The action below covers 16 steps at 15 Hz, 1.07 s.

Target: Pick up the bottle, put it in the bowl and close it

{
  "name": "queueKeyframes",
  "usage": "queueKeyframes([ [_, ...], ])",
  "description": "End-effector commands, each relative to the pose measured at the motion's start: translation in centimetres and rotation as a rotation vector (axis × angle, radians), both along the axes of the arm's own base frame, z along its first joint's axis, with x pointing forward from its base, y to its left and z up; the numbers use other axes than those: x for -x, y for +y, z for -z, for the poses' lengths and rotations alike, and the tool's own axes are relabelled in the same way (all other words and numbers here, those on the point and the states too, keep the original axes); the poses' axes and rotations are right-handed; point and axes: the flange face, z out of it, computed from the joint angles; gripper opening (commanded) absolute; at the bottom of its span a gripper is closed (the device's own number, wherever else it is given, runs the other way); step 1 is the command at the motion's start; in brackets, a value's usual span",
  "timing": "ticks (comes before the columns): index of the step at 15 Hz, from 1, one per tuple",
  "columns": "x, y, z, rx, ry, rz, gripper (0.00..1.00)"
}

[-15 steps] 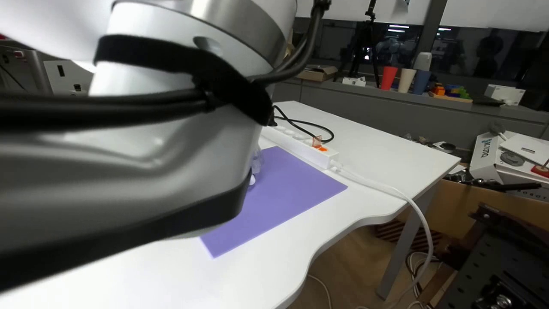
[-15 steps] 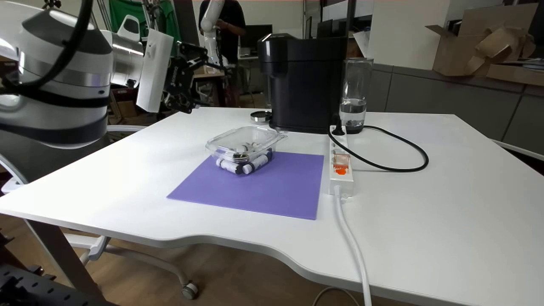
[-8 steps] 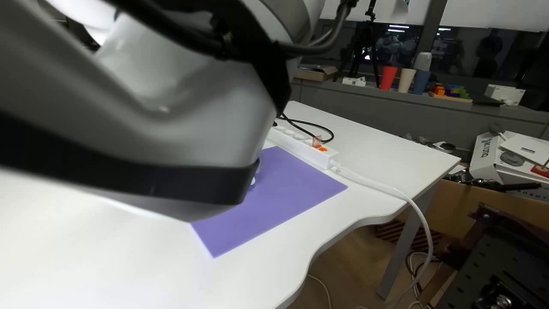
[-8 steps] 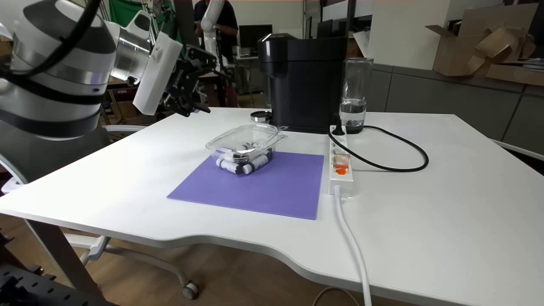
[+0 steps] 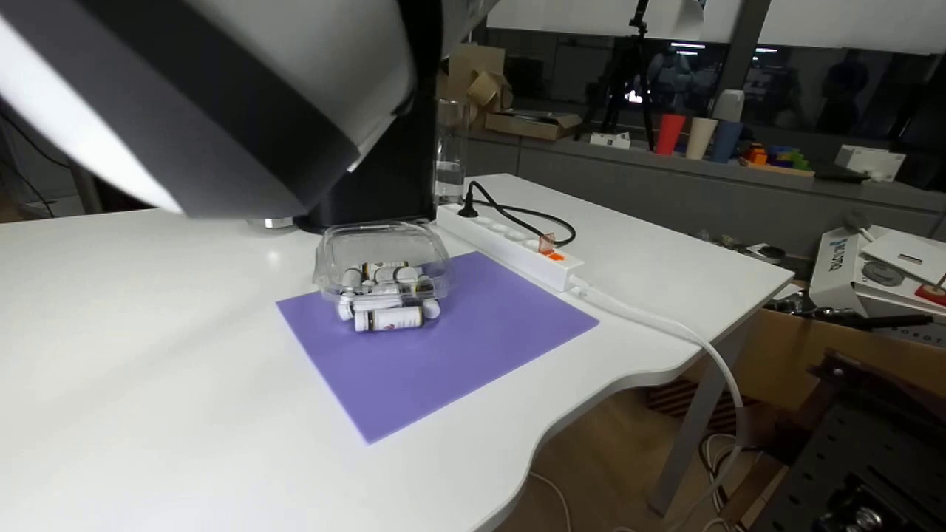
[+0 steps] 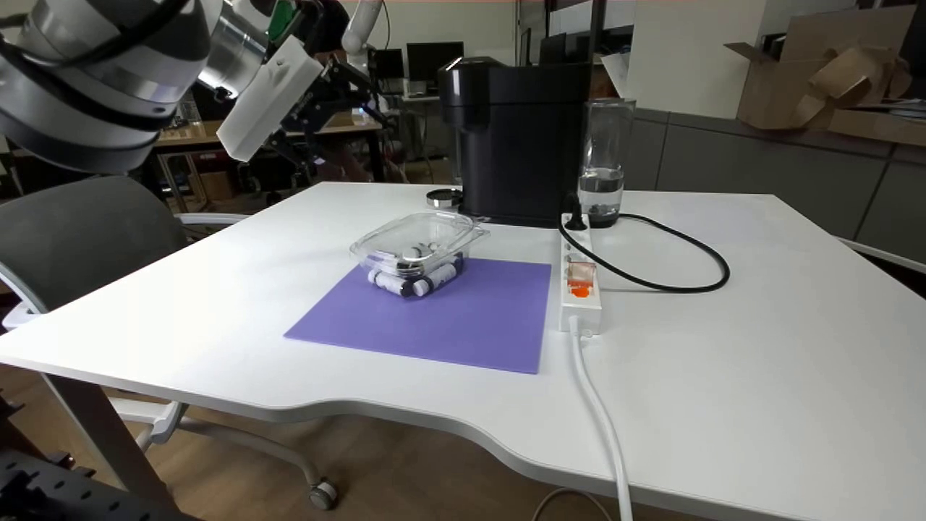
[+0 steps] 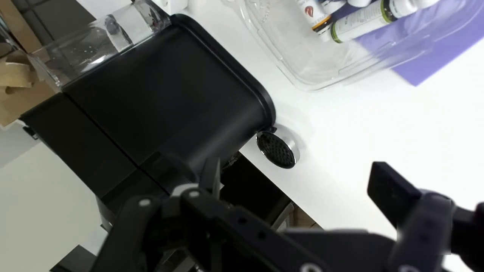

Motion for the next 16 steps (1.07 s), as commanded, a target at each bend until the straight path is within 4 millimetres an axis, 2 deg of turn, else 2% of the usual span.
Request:
queueKeyframes([
  [1,0.5,-3.9,-1.6,-0.137,0.073,0.026,1.0],
  [6,1.3,-9.6,-2.2,-0.212,0.146,0.059,1.0],
  [9,1.7,-11.8,-2.6,-0.241,0.171,0.06,1.0],
  [12,2.0,-12.7,-2.9,-0.25,0.188,0.024,1.0],
  [16,2.3,-12.5,-2.8,-0.269,0.247,-0.024,1.0],
])
